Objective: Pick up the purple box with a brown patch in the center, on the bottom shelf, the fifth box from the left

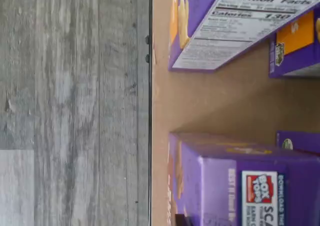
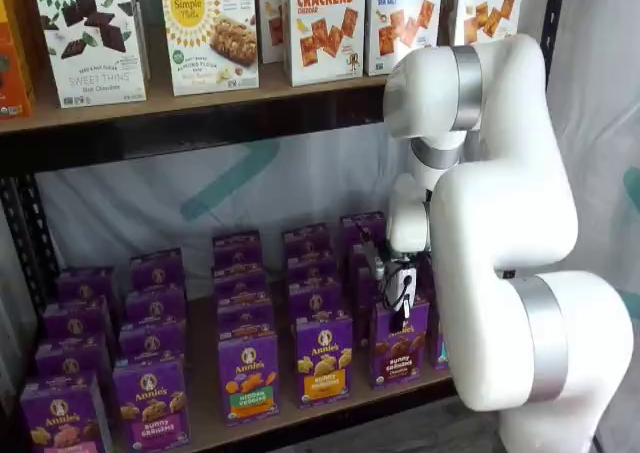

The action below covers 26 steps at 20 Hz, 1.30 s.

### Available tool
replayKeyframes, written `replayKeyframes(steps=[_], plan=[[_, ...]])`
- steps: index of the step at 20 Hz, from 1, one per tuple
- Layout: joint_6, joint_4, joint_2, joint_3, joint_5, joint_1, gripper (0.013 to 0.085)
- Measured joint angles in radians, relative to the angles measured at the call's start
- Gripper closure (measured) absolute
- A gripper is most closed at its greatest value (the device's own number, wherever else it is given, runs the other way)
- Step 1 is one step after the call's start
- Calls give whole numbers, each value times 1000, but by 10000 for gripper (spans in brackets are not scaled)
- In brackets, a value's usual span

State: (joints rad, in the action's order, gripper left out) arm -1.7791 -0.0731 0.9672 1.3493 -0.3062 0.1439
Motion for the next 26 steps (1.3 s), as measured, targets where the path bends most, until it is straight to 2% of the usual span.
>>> replayKeyframes(steps=[8,15,18,23,26], plan=[[-49,-59,-30,-34,-12,-5,610],[-77,-89,-60,-69,-14,-6,610],[-71,-86,-84,-87,-43,-8,610],[-25,-40,-151,-167,-46,-12,610],[-45,-65,-208,-235,-43,-15,610]])
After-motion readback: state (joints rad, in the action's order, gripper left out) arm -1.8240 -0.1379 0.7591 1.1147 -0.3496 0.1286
